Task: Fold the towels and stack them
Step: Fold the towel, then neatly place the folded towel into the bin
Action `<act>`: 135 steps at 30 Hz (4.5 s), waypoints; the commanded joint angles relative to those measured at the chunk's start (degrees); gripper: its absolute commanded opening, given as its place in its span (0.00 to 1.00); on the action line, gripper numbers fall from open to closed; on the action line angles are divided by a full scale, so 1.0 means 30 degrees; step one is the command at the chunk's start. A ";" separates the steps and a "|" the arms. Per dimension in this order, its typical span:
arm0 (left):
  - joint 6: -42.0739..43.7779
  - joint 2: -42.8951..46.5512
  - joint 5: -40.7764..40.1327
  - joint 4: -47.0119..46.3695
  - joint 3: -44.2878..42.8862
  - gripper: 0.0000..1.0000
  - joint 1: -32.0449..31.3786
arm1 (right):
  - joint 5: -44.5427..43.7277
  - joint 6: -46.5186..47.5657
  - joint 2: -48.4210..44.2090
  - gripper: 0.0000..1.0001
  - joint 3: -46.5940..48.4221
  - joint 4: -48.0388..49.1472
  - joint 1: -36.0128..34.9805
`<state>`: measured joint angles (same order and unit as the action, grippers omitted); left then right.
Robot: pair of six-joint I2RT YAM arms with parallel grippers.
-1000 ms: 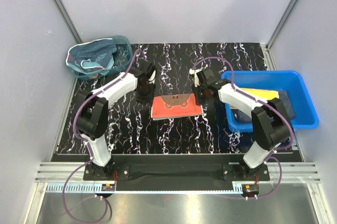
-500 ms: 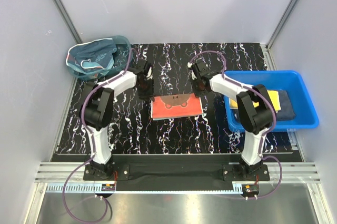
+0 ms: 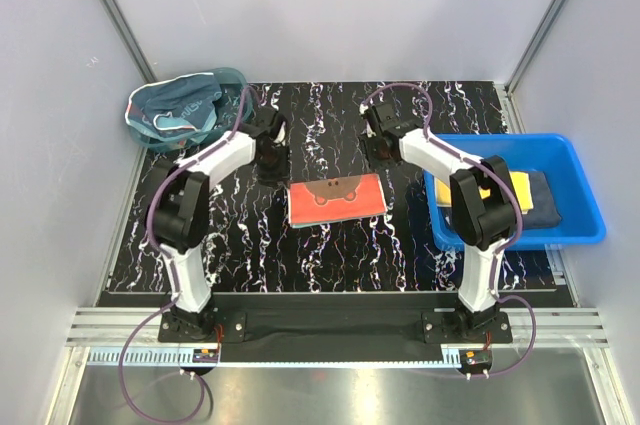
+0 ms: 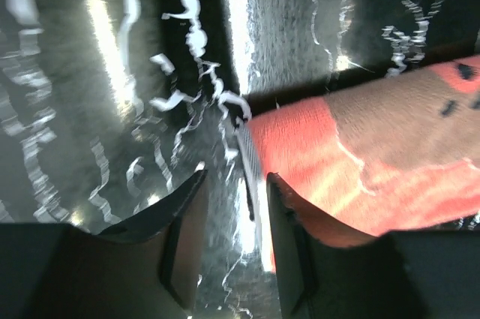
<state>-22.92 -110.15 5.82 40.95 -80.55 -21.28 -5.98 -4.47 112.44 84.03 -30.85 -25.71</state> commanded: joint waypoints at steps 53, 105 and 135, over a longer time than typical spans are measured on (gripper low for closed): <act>0.1016 1.2222 -0.5632 0.1115 0.1099 0.41 0.0296 | 0.9376 -0.4808 -0.2760 0.00 -0.8175 0.4307 0.2419; 0.2542 1.0350 -0.3084 0.1848 -0.0948 0.47 0.0354 | 0.3255 0.2368 -0.6954 0.00 -0.0002 -0.6621 1.5866; 0.1662 0.8972 -0.2586 0.1204 -0.2593 0.48 0.0354 | 0.2400 0.3687 -0.5341 0.00 -0.0499 -0.3867 1.6804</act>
<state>-17.82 -83.48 -2.11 46.65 -86.46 -20.34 2.24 4.99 97.71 80.55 -44.58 24.05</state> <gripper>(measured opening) 0.475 0.019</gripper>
